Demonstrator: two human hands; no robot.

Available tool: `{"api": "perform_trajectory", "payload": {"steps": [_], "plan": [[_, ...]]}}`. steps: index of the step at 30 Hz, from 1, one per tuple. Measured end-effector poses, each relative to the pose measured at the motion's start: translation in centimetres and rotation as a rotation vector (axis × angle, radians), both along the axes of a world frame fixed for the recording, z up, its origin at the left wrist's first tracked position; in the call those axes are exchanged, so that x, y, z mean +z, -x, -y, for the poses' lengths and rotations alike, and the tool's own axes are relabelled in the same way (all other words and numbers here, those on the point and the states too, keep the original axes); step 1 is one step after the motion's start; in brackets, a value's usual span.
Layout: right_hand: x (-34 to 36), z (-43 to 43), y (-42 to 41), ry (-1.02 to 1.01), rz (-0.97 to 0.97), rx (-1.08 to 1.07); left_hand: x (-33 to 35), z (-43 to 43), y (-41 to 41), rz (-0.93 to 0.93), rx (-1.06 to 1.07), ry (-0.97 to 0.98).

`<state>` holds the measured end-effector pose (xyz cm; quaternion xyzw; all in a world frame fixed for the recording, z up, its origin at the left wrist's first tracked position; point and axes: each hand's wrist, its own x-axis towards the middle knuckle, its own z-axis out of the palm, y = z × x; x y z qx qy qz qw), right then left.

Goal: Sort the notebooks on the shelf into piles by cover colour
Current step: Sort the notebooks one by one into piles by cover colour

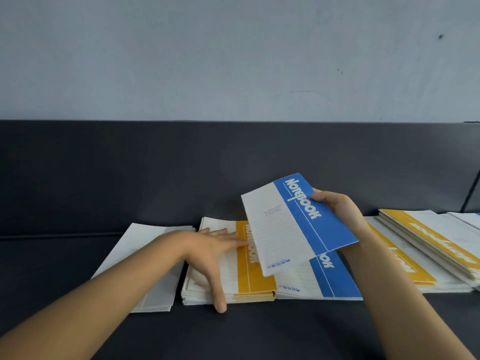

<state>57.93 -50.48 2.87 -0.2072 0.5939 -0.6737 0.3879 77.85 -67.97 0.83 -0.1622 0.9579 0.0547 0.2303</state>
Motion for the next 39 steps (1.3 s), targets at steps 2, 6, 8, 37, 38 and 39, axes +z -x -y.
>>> {"api": "perform_trajectory", "payload": {"steps": [2,6,8,37,38,39], "plan": [[0.5,-0.7,0.5,-0.005,-0.138,-0.147,1.1,-0.4,0.0,-0.007,0.052,-0.033],[-0.1,-2.4,1.8,-0.083,-0.330,-0.234,2.5,-2.0,1.1,-0.225,0.142,-0.251],[-1.2,-2.6,2.2,-0.173,-0.383,-0.207,2.3,-3.7,2.6,-0.315,0.118,-0.227],[-4.3,-3.0,2.1,-0.616,-1.132,0.063,2.2,-8.9,6.5,-0.167,-0.013,0.178],[-3.8,-3.7,2.7,-0.606,-1.175,0.030,2.3,-9.5,7.0,-0.223,-0.015,0.165],[-3.4,-4.6,3.4,-0.615,-1.220,-0.002,2.3,-10.2,7.7,-0.282,-0.015,0.155]]}}
